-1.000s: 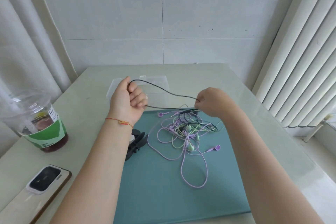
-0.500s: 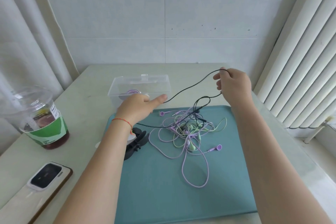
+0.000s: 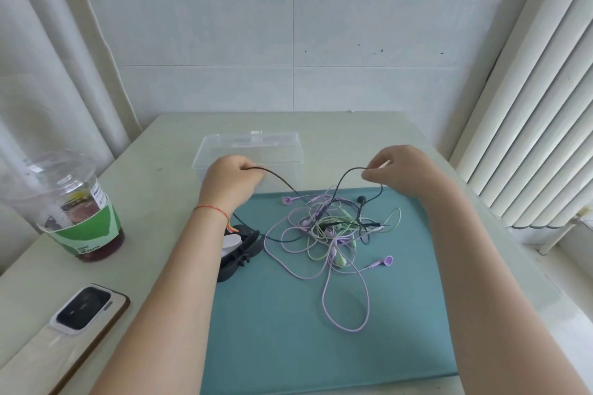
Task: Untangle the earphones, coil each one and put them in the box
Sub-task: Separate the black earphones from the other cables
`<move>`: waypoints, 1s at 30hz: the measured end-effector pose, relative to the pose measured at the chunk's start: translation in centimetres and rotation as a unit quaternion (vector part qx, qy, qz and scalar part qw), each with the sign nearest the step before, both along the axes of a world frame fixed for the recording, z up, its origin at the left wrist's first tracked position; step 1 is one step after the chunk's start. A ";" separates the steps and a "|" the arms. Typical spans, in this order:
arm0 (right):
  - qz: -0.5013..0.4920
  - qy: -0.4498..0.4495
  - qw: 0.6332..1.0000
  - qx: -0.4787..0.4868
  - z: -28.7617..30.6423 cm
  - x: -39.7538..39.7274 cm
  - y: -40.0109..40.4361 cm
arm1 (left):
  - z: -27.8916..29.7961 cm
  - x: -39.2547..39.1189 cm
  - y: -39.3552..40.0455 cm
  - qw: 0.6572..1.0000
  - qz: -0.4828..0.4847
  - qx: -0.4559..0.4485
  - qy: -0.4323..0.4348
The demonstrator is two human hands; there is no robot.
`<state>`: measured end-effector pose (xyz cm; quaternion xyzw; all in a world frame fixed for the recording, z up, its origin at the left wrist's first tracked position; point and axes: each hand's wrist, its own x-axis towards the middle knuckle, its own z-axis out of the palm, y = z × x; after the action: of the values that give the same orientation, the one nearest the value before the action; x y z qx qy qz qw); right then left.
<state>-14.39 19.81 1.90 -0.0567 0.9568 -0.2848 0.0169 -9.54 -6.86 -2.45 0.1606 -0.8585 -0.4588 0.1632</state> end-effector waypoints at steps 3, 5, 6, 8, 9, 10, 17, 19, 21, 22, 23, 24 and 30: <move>0.042 0.010 0.998 0.044 -0.1 0.0 -0.9 | 0.4 0.3 1.4 0.995 -0.077 0.051 -0.039; 0.057 0.047 0.995 0.064 -0.1 0.1 -1.4 | 0.5 0.3 2.3 0.994 -0.094 0.022 -0.044; 0.069 0.068 0.995 0.038 0.2 0.4 -1.8 | 0.6 0.4 2.6 0.994 -0.098 0.005 -0.047; 0.102 0.085 0.990 -0.046 0.8 1.3 -2.9 | 0.9 0.6 3.3 0.992 -0.110 -0.001 -0.058; 0.127 0.072 0.986 -0.078 0.9 1.7 -3.4 | 1.0 0.7 3.7 0.991 -0.119 0.011 -0.065; 0.161 0.047 0.982 -0.093 1.0 2.2 -4.0 | 1.3 0.8 4.1 0.989 -0.129 0.034 -0.071; 0.213 -0.001 0.975 -0.061 0.1 2.7 -5.2 | 2.3 1.3 4.8 0.959 -0.182 0.199 -0.089; 0.186 0.005 0.980 -0.064 0.4 2.5 -4.6 | 2.2 1.3 4.2 0.968 -0.151 0.185 -0.073; 0.167 0.000 0.984 -0.060 0.9 2.4 -3.4 | 2.2 1.2 3.1 0.982 -0.087 0.165 -0.034; 0.166 -0.016 0.983 -0.078 1.1 2.4 -2.6 | 2.3 1.1 2.5 0.983 -0.050 0.174 -0.007; 0.174 -0.040 0.977 -0.115 1.2 2.4 -1.8 | 2.4 1.1 1.8 0.979 -0.015 0.204 0.023; 0.182 -0.062 0.968 -0.162 1.3 2.2 -1.1 | 2.5 1.0 1.3 0.968 0.014 0.244 0.055; -0.018 0.055 0.994 -0.089 0.3 0.3 -0.2 | 2.8 0.9 0.4 0.922 0.095 0.322 0.191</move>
<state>-14.11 19.59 2.21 -0.0562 0.9279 -0.3657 -0.0463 -8.62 -6.44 0.30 0.1946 -0.5975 -0.7148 0.3069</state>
